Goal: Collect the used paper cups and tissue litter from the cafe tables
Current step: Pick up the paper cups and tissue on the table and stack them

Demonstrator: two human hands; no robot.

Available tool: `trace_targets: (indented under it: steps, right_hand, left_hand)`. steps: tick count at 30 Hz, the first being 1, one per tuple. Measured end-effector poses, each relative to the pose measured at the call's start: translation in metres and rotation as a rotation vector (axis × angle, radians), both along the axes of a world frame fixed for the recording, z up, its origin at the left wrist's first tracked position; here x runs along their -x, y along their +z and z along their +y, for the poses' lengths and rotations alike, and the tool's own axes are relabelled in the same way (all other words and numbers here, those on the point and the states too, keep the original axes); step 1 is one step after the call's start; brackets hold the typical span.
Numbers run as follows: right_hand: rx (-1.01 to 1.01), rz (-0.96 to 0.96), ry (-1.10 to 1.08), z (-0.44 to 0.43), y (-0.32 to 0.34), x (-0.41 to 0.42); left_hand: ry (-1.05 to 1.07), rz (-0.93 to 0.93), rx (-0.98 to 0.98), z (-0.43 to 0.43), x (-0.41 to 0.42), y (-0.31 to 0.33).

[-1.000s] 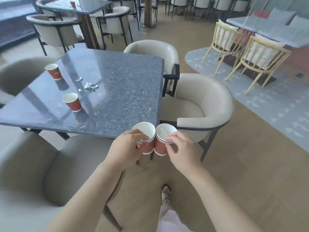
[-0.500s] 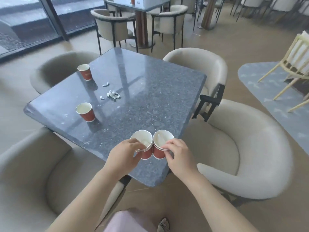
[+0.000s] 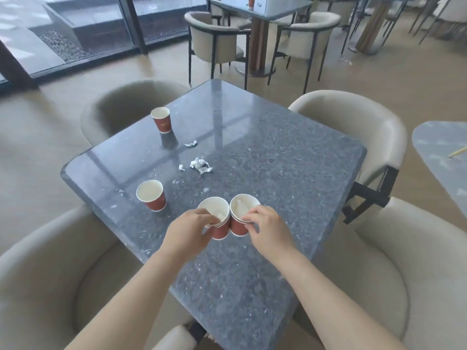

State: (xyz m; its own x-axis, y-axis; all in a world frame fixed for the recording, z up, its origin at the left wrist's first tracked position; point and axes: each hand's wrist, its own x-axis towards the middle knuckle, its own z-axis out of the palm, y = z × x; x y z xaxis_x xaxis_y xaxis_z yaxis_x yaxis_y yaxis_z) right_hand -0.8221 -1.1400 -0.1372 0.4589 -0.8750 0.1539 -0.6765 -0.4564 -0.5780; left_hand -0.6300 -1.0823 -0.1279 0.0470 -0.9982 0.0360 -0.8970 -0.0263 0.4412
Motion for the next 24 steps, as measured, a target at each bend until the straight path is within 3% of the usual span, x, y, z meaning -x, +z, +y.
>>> trace_targets:
  steps: [8, 19, 24]
  right_hand:
    - [-0.084, 0.109, 0.032, -0.073, -0.02, -0.044]
    - [-0.016, 0.247, 0.161, -0.145, -0.043, -0.075]
    - [-0.025, 0.171, 0.206, -0.169, -0.042, -0.084]
  left_hand:
    - [0.039, -0.023, -0.086, -0.07, -0.034, -0.023]
    - [0.088, -0.283, -0.232, -0.128, -0.058, -0.049]
    - [0.094, -0.142, -0.142, -0.146, -0.065, -0.045]
